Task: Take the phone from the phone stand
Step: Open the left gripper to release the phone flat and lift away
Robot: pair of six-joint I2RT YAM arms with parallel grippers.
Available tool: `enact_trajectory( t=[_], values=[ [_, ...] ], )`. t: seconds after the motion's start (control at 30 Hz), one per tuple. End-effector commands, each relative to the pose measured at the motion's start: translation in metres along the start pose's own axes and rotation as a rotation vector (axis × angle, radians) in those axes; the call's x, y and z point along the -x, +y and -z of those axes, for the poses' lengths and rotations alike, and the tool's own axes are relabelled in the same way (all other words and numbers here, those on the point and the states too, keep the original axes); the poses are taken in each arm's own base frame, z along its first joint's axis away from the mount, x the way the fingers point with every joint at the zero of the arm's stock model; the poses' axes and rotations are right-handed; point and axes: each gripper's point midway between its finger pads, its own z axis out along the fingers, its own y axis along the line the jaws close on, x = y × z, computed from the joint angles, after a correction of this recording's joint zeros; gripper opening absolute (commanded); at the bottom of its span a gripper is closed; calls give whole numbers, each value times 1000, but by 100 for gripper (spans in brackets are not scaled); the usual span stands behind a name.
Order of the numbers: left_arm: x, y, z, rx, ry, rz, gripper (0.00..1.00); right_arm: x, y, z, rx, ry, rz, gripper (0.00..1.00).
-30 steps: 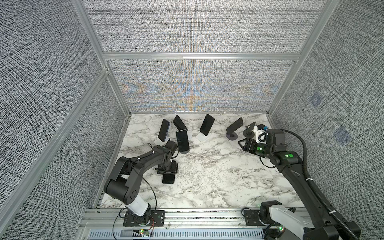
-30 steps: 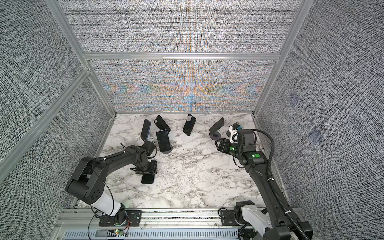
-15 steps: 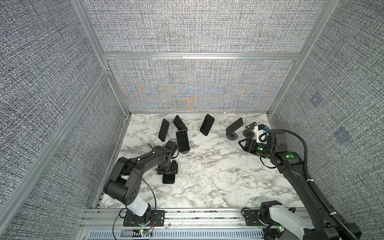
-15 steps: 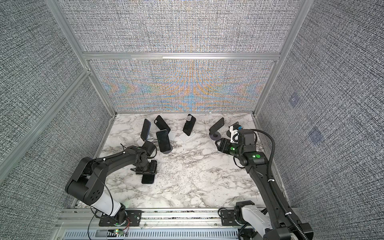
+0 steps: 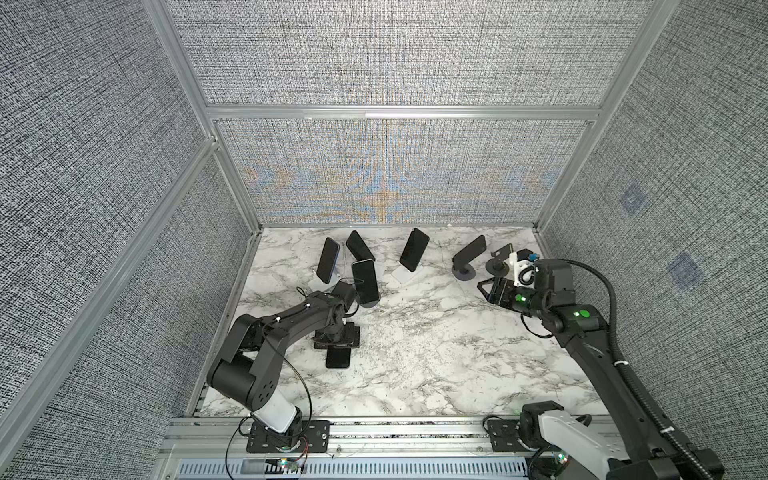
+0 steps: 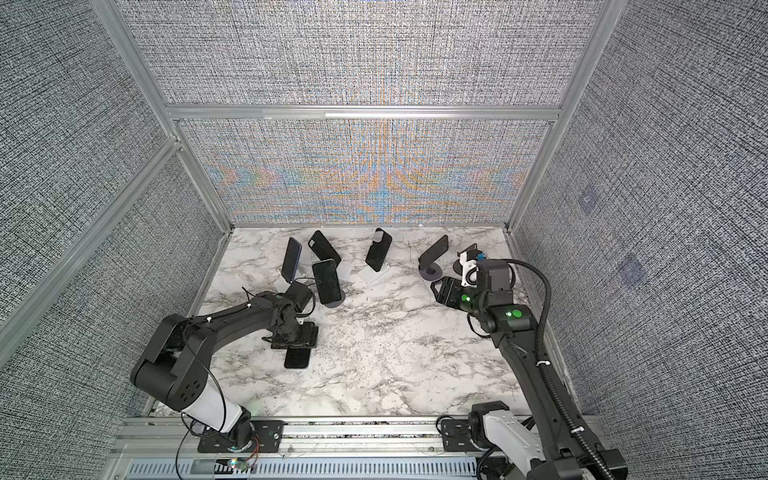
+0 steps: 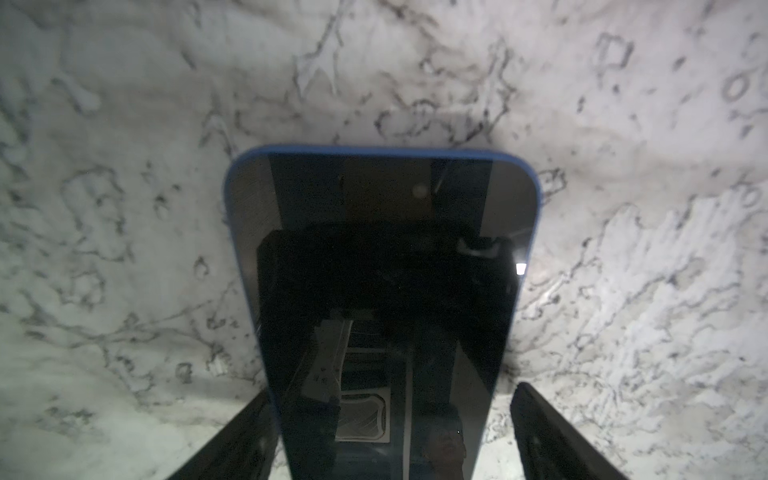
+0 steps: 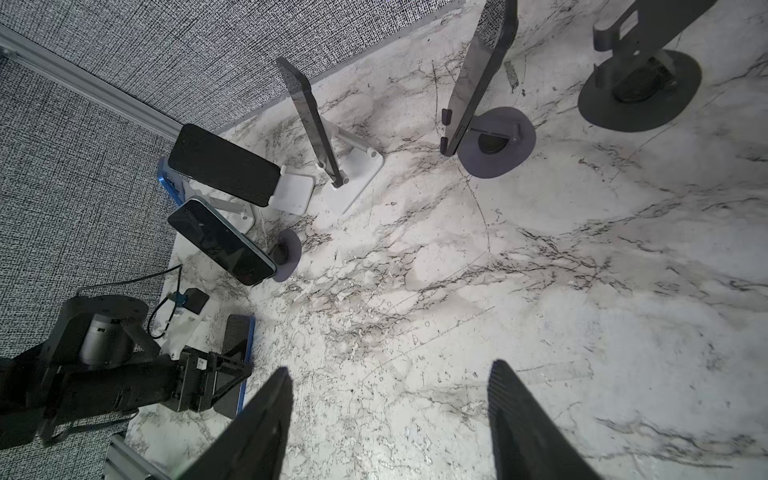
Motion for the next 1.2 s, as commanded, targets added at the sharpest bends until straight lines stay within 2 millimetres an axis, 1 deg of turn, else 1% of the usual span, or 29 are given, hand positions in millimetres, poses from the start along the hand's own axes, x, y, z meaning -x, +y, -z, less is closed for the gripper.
enact_trajectory(
  t=[0.0, 0.1, 0.2, 0.33, 0.43, 0.5, 0.57, 0.63, 0.7, 0.77, 0.87, 0.97, 1.03, 1.17],
  values=[
    [3, -8, 6, -37, -19, -4, 89, -1, 0, 1, 0, 2, 2, 64],
    [4, -10, 15, -42, -34, -11, 89, 0, -2, 2, -11, -8, -6, 64],
    [6, -13, 30, -34, -54, -29, 92, 5, -6, 6, -25, -75, -23, 64],
    [8, -17, 52, -30, -93, -60, 95, 11, -17, 9, -72, -147, -44, 64],
    [10, -17, 68, -26, -126, -78, 97, 17, -21, 10, -85, -201, -63, 64],
    [12, -18, 80, -36, -151, -88, 98, 21, -25, 9, -93, -248, -87, 63],
    [12, -22, 94, -55, -180, -102, 99, 26, -27, 4, -69, -312, -118, 62],
    [13, -26, 110, -85, -222, -121, 99, 29, -29, -2, -68, -340, -134, 62],
    [14, -31, 126, -122, -265, -141, 99, 31, -30, -13, -68, -341, -134, 62],
    [16, -38, 144, -163, -318, -156, 99, 32, -32, -27, -70, -334, -135, 62],
    [22, -48, 164, -231, -412, -188, 99, 34, -36, -47, -62, -348, -127, 62],
    [32, -60, 175, -300, -533, -235, 99, 37, -38, -66, -56, -376, -107, 62],
    [36, -64, 183, -341, -587, -226, 99, 42, -41, -76, -68, -386, -93, 62],
    [37, -68, 192, -392, -642, -211, 99, 50, -48, -99, -85, -406, -79, 62]
  ],
)
